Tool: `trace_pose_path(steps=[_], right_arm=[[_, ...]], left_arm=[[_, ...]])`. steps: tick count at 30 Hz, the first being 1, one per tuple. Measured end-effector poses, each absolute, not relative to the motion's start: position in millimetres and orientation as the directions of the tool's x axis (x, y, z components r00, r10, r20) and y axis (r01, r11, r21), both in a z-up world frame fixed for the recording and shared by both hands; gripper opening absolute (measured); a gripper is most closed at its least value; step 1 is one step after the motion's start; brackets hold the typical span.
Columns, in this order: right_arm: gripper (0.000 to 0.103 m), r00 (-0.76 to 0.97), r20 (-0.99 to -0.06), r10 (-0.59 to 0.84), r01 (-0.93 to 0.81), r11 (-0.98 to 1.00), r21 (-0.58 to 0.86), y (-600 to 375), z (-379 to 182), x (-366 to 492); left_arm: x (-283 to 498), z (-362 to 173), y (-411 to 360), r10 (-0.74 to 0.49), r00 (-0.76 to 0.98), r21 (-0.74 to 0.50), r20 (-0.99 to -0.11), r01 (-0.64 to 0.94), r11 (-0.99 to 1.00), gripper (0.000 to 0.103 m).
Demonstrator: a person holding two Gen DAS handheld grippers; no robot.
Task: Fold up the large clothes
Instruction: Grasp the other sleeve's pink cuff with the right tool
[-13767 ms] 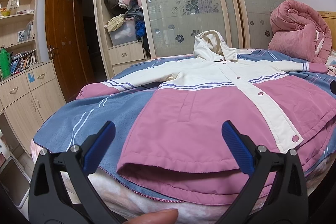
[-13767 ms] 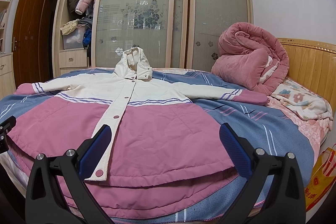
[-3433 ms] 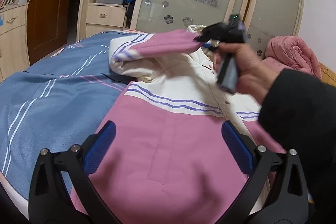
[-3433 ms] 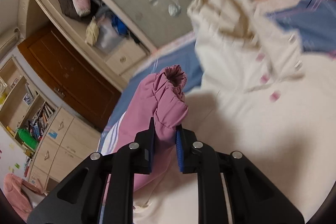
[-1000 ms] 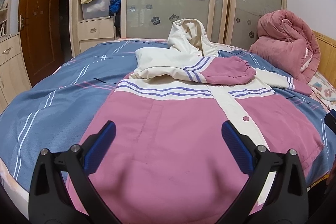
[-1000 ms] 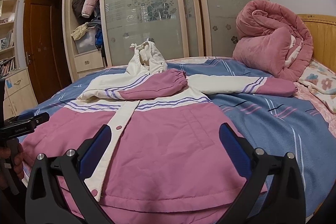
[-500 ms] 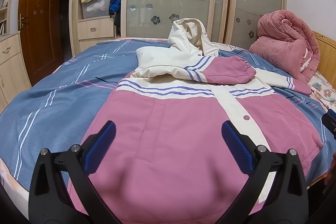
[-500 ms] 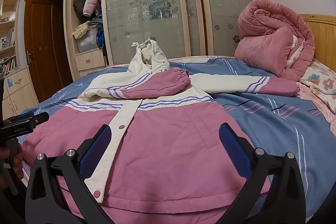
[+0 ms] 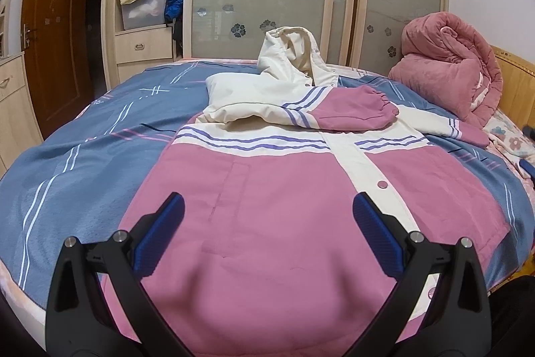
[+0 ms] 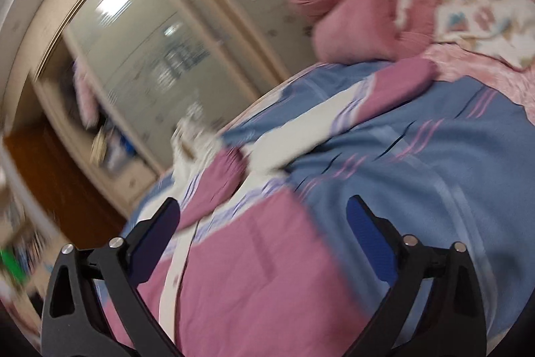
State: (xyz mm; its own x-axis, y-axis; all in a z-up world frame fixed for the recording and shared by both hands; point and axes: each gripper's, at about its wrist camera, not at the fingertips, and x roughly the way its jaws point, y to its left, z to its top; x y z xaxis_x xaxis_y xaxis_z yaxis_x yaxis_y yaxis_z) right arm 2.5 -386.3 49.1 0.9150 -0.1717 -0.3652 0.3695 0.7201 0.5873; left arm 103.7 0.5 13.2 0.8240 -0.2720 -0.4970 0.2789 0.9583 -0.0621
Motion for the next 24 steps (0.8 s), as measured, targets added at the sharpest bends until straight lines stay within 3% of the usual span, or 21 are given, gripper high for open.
trace_pose_path(steps=[7, 12, 19, 24], right_arm=[[0.082, 0.86, -0.458, -0.226, 0.505, 0.508, 0.697, -527.3, 25.0, 27.2], [0.065, 0.811, -0.523, -0.263, 0.585, 0.365, 0.724, -606.1, -3.7, 46.3], [0.061, 0.745, -0.582, -0.326, 0.665, 0.306, 0.681, -663.3, -29.4, 82.4], [0.053, 0.7, -0.638, -0.32, 0.712, 0.253, 0.655, -682.9, -51.0, 105.0]], left_arm=[[103.6, 11.2, -6.2, -0.288, 0.814, -0.061, -0.505, 0.299, 0.952, 0.101], [105.8, 9.2, -9.4, -0.287, 0.81, -0.059, -0.512, 0.3, 0.952, 0.101], [118.3, -1.8, -16.3, -0.268, 0.795, -0.047, -0.544, 0.291, 0.956, 0.101], [126.6, -9.7, -25.1, -0.262, 0.78, -0.036, -0.568, 0.294, 0.955, 0.101]])
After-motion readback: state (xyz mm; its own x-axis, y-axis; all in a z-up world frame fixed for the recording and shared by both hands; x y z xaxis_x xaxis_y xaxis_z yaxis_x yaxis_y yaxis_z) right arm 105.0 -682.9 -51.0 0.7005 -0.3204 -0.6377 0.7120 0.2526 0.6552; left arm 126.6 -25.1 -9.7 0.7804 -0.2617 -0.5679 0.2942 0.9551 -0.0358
